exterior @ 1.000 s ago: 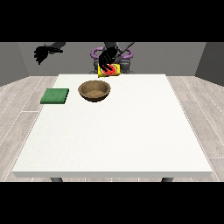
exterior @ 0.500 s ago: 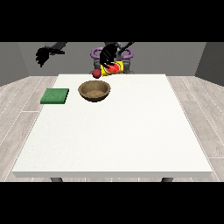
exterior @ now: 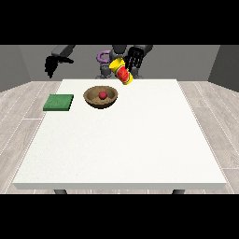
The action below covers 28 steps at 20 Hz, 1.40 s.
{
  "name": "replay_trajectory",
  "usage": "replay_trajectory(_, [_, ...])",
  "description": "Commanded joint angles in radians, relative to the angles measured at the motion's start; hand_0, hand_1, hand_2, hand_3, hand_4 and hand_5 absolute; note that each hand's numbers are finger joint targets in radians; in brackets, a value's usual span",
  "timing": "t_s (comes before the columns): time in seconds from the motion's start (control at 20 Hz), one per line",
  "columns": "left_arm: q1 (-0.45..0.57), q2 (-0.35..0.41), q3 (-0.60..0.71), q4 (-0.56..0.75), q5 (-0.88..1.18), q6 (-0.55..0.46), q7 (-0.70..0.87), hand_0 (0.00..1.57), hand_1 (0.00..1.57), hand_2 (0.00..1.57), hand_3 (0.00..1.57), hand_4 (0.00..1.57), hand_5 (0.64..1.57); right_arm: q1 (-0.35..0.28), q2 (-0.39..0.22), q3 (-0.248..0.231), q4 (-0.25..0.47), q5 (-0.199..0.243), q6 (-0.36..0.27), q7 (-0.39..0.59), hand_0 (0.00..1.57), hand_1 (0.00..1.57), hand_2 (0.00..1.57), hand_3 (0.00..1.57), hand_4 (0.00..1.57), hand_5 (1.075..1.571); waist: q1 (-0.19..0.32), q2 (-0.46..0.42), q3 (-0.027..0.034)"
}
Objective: Pick the cup and pour the ball into the bowl, then pick the bowl and place it on the pad
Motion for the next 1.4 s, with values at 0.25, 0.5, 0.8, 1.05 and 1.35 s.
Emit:
replay_trajectory(0.25, [0.237,-0.029,0.215,-0.274,0.718,0.074,-0.276,0.00,0.00,0.00,0.00,0.00,1.556,-0.081,0.132,0.057,-0.055,0.042,-0.131,-0.010,0.00,0.00,0.00,0.00,0.29,1.570,0.015,0.135,-0.0022])
replay_trajectory(0.5, [0.386,-0.029,0.190,-0.347,0.945,-0.068,-0.492,0.00,0.00,0.00,0.00,0.00,1.566,-0.080,0.255,0.110,-0.072,0.105,-0.284,0.009,0.00,0.00,0.00,0.00,0.24,1.571,0.072,0.137,0.0111])
replay_trajectory(0.8, [0.452,0.016,0.242,-0.363,0.996,-0.225,-0.647,0.00,0.00,0.00,0.00,0.00,1.563,-0.145,0.264,0.071,0.013,0.087,-0.352,-0.075,0.00,0.00,0.00,0.00,0.33,1.570,0.121,0.199,0.0153])
replay_trajectory(1.05, [0.487,0.060,0.271,-0.410,0.999,-0.266,-0.596,0.00,0.00,0.00,0.00,0.00,1.565,-0.174,0.279,0.097,0.157,0.105,-0.388,-0.131,0.00,0.00,0.00,0.00,0.26,1.567,0.092,0.149,0.0154])
replay_trajectory(1.35, [0.471,0.076,0.280,-0.478,0.989,-0.277,-0.552,0.00,0.00,0.00,0.00,0.00,1.565,-0.244,0.227,0.066,0.316,0.083,-0.354,-0.228,0.00,0.00,0.00,0.00,0.20,1.562,0.105,0.180,0.0157])
